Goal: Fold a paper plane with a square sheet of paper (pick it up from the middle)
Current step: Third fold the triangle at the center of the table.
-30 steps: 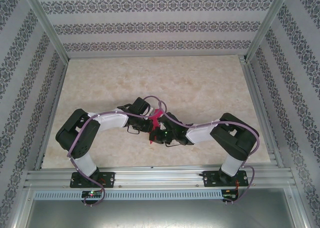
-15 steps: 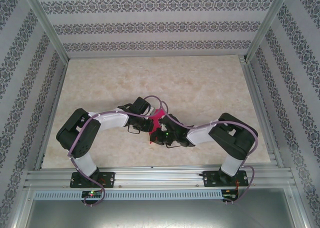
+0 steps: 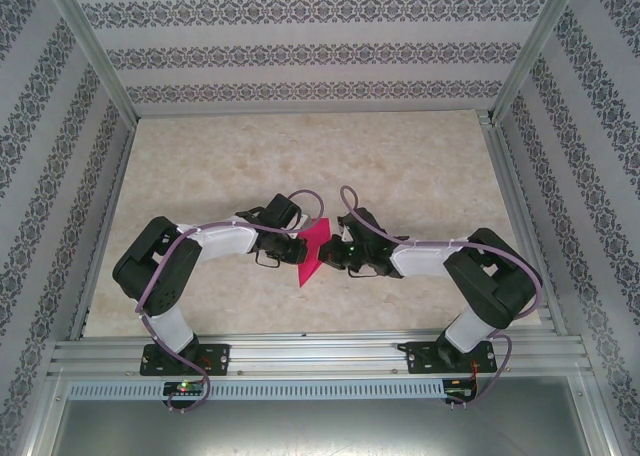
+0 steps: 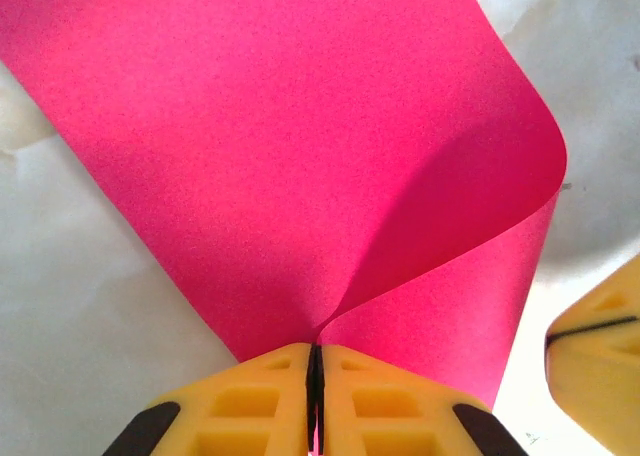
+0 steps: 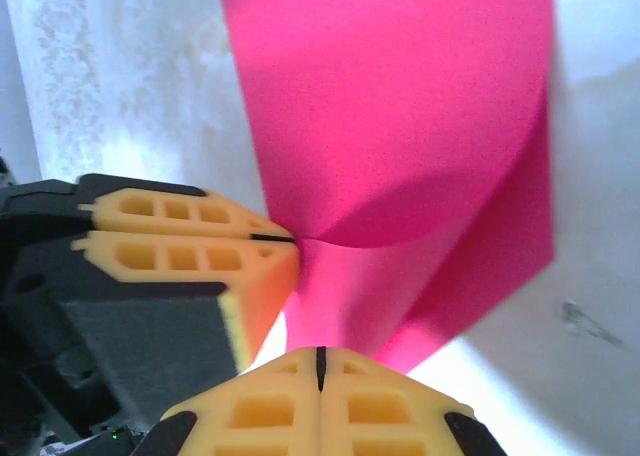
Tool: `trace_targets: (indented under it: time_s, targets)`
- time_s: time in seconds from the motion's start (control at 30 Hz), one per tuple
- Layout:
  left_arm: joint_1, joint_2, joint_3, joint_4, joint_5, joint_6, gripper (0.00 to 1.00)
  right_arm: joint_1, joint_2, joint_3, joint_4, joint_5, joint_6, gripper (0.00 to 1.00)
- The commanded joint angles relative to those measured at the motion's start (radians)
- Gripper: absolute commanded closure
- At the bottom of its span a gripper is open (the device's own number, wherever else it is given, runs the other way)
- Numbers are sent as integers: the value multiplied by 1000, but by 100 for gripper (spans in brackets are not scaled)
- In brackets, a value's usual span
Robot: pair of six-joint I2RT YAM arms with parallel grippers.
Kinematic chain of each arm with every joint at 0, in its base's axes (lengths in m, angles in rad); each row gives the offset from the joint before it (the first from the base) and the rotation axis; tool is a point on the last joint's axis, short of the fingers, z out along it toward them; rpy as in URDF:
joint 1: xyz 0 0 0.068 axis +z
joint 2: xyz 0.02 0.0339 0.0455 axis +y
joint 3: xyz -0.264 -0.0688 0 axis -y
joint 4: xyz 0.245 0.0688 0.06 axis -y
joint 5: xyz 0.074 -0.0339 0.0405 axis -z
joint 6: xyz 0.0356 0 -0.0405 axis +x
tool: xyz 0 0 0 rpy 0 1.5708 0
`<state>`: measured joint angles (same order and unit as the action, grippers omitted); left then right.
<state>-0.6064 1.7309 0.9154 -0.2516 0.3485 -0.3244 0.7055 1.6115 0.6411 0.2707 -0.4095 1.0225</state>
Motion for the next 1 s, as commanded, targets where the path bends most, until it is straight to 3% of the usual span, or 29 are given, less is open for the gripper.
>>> trace_targets:
  time_s: [0.0, 0.23, 0.6, 0.73, 0.97]
  targets:
    - [11, 21, 12, -38, 0, 21, 87, 31, 14, 28, 14, -19, -25, 98]
    - [11, 24, 18, -48, -2, 26, 87, 80, 102, 47, 91, -48, 14, 98]
    - [11, 30, 18, -48, -3, 28, 87, 70, 189, -11, 152, -22, 29, 98]
    - [11, 31, 19, -54, -4, 32, 87, 53, 150, -18, 189, -63, 47, 97]
    - [11, 30, 23, -60, -6, 32, 87, -22, 42, -5, 104, -67, -25, 97]
